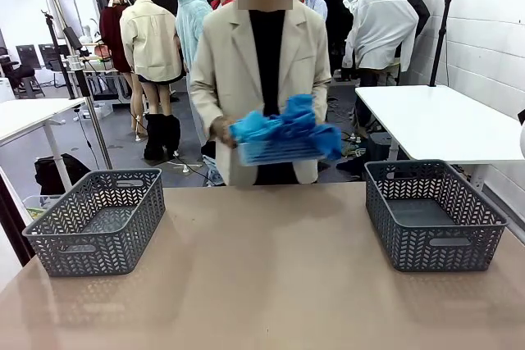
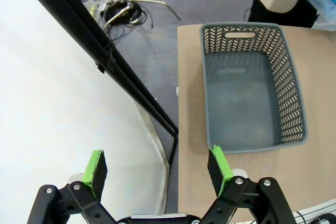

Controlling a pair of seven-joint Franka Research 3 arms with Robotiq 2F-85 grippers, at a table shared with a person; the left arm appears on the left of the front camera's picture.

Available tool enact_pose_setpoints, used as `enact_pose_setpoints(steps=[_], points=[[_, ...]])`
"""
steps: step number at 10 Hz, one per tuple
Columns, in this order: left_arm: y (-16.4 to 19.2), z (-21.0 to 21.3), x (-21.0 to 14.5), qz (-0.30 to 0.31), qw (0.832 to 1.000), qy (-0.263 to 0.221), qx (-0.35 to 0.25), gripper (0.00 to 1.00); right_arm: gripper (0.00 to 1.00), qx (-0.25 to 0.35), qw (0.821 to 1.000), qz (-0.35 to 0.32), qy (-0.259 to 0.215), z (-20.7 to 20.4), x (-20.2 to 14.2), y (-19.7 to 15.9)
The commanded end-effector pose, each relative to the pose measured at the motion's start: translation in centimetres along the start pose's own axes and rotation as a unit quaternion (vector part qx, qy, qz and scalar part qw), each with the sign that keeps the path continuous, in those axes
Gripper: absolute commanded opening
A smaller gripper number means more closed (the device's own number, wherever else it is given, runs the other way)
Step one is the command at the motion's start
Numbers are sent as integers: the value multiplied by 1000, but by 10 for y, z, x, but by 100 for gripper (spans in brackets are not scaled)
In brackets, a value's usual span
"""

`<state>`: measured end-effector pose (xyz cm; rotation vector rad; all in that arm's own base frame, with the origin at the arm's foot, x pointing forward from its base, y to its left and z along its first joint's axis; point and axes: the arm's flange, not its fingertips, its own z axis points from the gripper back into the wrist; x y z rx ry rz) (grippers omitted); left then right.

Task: Sort the tops and bottoms.
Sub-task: Lift clothes from the center of the table with your left hand.

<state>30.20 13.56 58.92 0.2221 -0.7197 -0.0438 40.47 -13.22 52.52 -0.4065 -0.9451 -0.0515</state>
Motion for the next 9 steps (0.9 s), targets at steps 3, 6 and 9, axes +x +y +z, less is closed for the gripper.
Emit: enact_pose_setpoints(steps=[3, 6, 9], points=[[1, -2, 2, -2, 1000, -5, -1, 100, 100, -2, 1000, 5, 3, 2, 0, -2], [1, -2, 2, -2, 1000, -5, -1, 100, 100, -2, 1000, 5, 3, 2, 0, -2], [1, -2, 2, -2, 1000, -5, -1, 100, 100, -2, 1000, 5, 3, 2, 0, -2]])
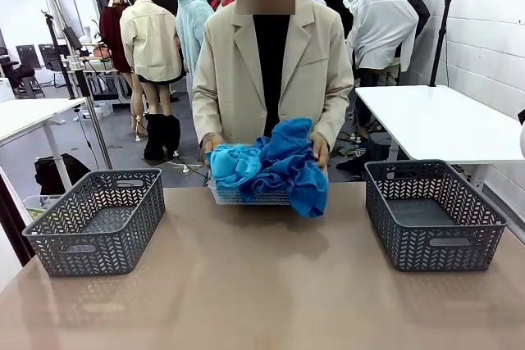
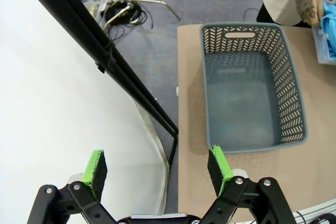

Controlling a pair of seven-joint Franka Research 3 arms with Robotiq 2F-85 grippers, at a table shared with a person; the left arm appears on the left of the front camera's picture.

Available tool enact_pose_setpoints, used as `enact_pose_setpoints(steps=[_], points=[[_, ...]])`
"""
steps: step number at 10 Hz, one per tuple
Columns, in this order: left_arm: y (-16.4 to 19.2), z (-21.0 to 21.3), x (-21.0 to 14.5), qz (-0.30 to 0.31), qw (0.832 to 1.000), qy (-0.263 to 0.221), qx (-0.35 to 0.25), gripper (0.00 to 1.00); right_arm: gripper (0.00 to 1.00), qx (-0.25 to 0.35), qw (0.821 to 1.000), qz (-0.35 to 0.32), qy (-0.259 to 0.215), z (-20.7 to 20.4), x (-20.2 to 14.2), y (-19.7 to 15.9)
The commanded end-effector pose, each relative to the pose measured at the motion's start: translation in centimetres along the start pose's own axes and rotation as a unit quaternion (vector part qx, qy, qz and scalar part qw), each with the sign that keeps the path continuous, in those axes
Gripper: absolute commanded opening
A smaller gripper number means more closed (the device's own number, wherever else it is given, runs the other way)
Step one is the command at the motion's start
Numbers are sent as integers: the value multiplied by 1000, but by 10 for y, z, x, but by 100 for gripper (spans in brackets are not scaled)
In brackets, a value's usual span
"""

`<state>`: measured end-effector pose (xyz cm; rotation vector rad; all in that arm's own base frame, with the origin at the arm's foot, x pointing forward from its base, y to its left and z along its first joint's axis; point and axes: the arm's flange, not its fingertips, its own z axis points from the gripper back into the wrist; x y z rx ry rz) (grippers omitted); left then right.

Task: Sort the tops and bottoms.
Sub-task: Lift clothes from the center of the table with your left hand.

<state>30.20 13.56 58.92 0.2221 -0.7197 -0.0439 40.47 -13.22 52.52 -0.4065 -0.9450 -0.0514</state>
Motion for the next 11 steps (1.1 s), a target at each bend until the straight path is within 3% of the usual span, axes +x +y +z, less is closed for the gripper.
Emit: enact_pose_setpoints(steps=[1, 11], points=[[1, -2, 2, -2, 1000, -5, -1, 100, 100, -2, 1000, 5, 3, 2, 0, -2], [1, -2, 2, -2, 1000, -5, -1, 100, 100, -2, 1000, 5, 3, 2, 0, -2]])
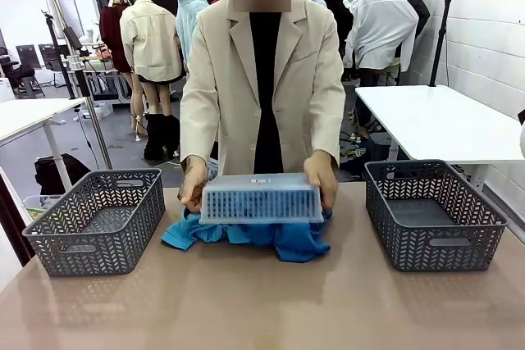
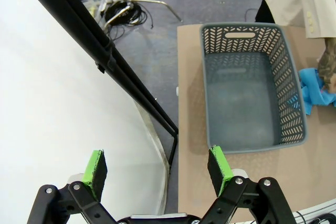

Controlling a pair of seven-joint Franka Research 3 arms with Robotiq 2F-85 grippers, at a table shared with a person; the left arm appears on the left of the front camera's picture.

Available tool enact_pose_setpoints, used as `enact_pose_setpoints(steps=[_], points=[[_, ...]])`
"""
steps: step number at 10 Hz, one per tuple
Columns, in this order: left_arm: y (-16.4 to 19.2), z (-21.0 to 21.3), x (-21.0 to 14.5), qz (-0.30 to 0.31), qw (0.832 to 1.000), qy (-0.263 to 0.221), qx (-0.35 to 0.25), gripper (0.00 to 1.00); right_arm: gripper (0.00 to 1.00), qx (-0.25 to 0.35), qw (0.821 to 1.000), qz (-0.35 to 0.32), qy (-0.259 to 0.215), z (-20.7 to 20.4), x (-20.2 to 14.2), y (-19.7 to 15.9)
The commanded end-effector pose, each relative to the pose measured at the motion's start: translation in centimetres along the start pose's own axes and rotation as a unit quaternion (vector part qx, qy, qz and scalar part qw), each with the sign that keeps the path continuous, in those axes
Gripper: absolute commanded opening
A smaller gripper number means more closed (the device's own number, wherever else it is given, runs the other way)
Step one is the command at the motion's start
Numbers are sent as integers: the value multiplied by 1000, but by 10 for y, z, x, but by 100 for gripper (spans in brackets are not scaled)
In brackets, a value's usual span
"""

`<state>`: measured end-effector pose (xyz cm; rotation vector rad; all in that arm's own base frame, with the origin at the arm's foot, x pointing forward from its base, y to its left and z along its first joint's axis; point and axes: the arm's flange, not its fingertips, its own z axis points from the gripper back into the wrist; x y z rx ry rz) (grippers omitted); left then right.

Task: Sort the tops and bottoms.
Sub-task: Lift clothes from the center of the table with your left hand.

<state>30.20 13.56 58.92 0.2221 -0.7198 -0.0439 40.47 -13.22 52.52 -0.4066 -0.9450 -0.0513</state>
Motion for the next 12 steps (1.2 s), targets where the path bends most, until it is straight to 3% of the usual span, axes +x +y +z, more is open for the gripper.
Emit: enact_pose_setpoints(steps=[1, 12], points=[[1, -2, 2, -2, 1000, -5, -1, 100, 100, -2, 1000, 5, 3, 2, 0, -2], [1, -2, 2, -2, 1000, -5, -1, 100, 100, -2, 1000, 5, 3, 2, 0, -2]])
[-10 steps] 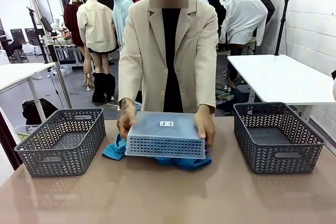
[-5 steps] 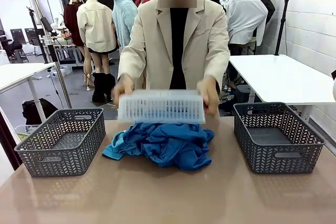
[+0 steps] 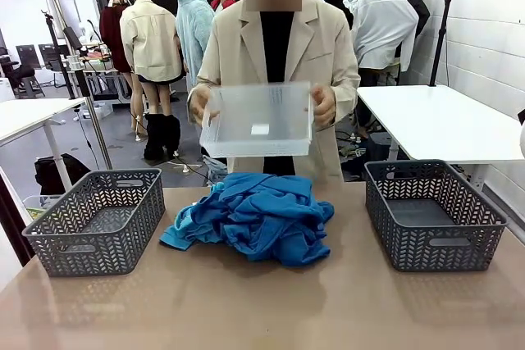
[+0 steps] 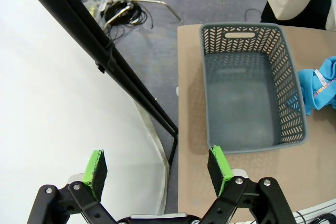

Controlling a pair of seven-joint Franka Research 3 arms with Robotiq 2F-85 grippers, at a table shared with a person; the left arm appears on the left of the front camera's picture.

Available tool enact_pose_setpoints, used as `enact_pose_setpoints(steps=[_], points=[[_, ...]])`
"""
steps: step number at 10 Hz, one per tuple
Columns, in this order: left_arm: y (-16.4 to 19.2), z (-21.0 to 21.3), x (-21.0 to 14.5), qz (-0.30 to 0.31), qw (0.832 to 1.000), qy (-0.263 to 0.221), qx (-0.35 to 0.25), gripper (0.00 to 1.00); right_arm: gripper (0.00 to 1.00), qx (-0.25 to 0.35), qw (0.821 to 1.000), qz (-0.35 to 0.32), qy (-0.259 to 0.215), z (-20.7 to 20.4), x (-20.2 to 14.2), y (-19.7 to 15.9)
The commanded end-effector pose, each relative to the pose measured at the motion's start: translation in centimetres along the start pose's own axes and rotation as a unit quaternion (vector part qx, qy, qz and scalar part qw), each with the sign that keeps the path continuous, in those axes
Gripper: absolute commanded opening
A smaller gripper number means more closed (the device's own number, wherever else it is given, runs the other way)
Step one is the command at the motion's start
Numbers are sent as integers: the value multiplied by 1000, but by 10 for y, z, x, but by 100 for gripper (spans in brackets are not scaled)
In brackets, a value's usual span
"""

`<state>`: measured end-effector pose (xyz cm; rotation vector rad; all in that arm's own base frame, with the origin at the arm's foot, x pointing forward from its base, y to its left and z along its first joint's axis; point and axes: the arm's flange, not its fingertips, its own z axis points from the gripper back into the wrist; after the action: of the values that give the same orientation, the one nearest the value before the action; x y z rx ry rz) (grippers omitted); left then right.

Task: Sort the tops and bottoms.
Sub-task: Lift clothes from the center of the table with your left hand.

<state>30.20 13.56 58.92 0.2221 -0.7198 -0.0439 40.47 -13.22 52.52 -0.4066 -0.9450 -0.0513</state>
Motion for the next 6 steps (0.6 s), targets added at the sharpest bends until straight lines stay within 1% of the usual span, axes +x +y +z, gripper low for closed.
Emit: enact_pose_setpoints(steps=[1, 6], points=[[1, -2, 2, -2, 1000, -5, -1, 100, 100, -2, 1000, 5, 3, 2, 0, -2], [1, -2, 2, -2, 1000, -5, -1, 100, 100, -2, 1000, 5, 3, 2, 0, -2]])
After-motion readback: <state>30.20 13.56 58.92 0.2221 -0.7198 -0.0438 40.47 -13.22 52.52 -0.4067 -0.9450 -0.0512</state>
